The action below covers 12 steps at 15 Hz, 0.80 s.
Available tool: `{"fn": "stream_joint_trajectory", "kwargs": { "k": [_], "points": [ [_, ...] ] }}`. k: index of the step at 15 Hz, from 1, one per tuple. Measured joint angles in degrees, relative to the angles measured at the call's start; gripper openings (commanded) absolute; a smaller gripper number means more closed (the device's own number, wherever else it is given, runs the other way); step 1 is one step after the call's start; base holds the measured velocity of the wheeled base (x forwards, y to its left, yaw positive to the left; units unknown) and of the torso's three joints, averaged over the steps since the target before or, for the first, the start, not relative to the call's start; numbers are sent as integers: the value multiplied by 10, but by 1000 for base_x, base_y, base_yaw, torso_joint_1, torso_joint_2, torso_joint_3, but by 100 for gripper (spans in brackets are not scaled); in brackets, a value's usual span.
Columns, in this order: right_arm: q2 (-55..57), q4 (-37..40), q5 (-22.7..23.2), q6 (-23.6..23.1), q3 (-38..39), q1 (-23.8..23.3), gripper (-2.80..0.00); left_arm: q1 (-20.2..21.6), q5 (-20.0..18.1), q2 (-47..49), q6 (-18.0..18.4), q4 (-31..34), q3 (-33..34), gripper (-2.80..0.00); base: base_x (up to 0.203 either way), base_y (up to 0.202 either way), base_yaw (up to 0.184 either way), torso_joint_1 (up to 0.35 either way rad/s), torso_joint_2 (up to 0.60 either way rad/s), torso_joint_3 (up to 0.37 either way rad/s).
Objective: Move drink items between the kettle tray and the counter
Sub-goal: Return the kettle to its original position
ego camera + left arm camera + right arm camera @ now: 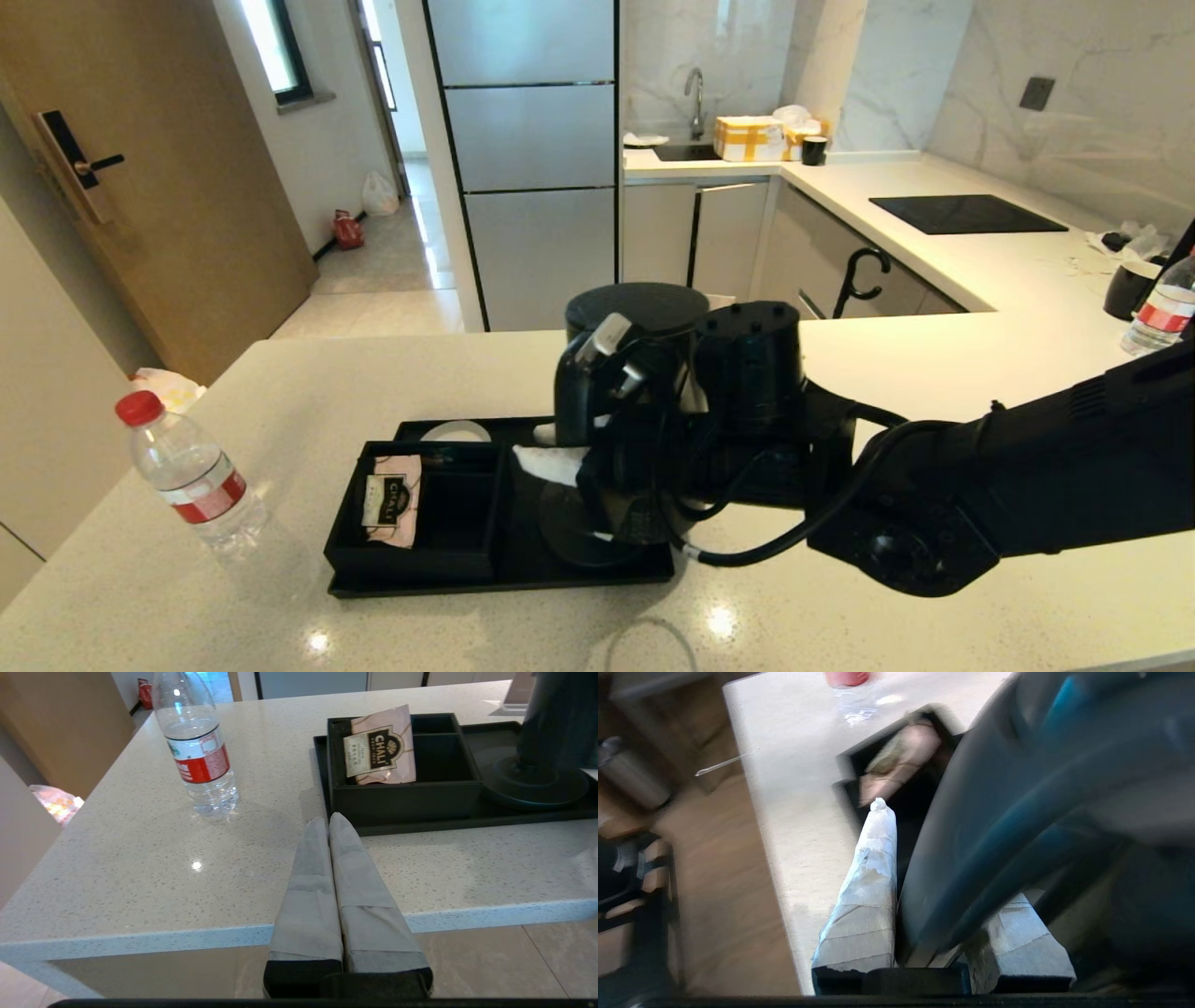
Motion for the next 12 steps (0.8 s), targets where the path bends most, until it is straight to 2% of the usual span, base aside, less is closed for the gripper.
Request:
{"fn": "stream_joint_trajectory", "kwargs": {
  "k": [12],
  "points": [
    [45, 8, 4, -4, -14, 39, -280, 0, 0, 0, 0, 0, 0, -280, 0, 0, 0, 0, 0, 0]
  ]
}}
